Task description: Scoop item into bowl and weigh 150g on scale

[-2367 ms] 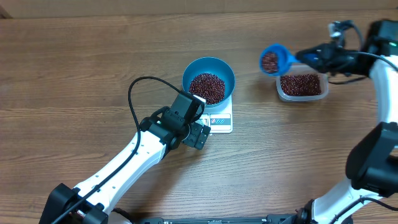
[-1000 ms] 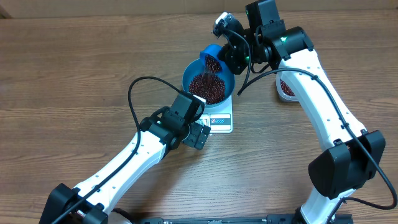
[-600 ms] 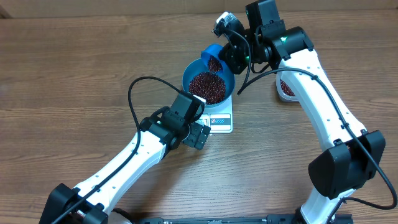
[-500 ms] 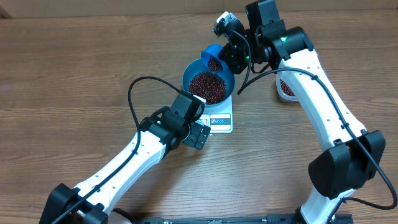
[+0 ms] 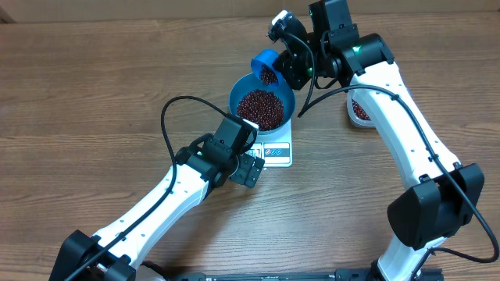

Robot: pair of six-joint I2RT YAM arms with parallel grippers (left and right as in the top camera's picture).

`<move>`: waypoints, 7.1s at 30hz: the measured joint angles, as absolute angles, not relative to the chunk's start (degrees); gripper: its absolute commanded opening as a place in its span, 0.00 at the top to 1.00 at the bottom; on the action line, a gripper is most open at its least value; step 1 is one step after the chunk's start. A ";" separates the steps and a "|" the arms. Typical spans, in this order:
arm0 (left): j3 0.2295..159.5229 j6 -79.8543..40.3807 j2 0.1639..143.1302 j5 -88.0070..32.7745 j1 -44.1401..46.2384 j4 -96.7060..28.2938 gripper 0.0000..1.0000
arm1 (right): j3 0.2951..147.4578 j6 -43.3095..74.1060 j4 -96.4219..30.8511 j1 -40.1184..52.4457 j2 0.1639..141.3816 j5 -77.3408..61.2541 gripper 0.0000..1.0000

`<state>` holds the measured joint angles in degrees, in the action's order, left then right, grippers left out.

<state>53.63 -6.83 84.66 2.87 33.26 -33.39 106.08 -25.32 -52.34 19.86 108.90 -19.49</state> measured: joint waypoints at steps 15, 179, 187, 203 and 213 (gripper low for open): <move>53.63 -6.83 84.66 2.87 33.26 -33.41 0.00 | 106.08 -25.54 -53.56 19.86 108.90 -19.44 0.96; 53.63 -6.83 84.66 3.29 33.26 -33.41 0.00 | 106.34 -27.07 -54.70 21.54 108.77 -21.69 0.96; 53.63 -6.83 84.66 3.29 33.26 -33.41 0.00 | 106.50 -29.21 -55.51 22.22 108.77 -20.10 0.96; 53.63 -6.83 84.66 3.29 33.26 -33.39 0.01 | 106.52 -28.97 -55.72 22.17 108.71 -20.69 0.96; 53.63 -6.83 84.66 3.29 33.26 -33.41 0.01 | 106.59 -30.06 -56.16 22.17 108.68 -20.58 0.96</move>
